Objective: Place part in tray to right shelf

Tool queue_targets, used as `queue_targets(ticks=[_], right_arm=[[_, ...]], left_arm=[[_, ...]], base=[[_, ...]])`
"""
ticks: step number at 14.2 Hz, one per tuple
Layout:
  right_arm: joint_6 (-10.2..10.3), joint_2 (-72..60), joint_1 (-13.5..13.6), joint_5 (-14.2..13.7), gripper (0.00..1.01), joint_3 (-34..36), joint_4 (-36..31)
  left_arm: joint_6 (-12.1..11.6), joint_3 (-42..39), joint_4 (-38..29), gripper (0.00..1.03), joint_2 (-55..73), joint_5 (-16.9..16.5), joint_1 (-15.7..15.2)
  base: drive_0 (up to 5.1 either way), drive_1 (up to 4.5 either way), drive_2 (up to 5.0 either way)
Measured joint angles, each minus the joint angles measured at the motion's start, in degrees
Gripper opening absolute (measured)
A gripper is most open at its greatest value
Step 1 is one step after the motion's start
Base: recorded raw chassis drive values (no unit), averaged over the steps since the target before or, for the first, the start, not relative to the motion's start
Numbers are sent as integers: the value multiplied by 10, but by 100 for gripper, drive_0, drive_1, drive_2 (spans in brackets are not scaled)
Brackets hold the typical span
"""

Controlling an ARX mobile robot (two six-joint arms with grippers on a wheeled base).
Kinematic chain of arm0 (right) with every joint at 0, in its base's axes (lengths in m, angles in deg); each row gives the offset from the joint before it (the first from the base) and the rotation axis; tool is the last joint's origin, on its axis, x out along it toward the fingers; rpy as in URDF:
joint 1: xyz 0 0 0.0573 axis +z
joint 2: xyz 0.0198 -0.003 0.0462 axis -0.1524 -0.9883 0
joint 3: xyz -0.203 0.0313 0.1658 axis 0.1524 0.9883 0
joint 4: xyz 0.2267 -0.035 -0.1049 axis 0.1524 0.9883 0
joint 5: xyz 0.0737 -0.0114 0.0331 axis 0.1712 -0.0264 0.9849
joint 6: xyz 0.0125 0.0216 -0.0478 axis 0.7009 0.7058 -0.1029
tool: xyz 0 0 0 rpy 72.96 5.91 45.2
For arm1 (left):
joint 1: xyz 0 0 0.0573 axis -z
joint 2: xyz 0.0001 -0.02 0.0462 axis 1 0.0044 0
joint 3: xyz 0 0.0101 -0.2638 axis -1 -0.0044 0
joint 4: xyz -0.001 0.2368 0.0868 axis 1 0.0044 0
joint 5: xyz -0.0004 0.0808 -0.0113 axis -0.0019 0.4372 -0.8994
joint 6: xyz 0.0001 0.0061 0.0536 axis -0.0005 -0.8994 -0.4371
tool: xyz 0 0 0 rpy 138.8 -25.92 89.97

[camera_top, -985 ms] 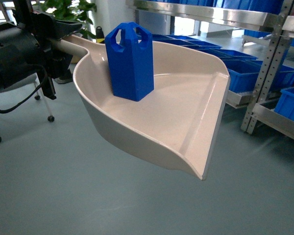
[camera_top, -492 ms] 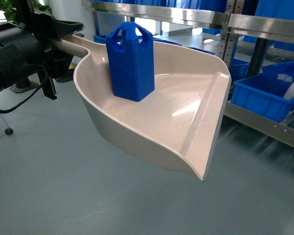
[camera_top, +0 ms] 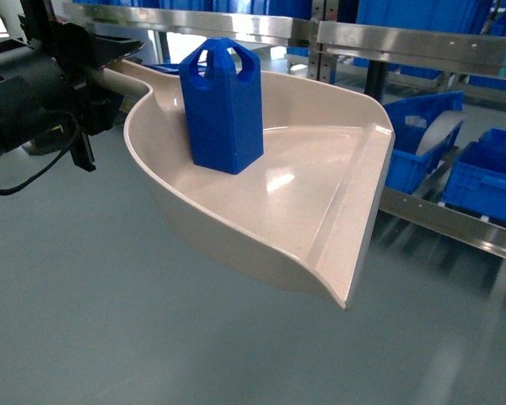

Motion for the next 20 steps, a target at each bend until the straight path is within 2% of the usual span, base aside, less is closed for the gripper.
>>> queue_targets(ticks=[20], right_arm=[[0,0,0,0,98,0,0]], left_arm=[[0,0,0,12,0,0,0]], base=[[-161,-161,-161]])
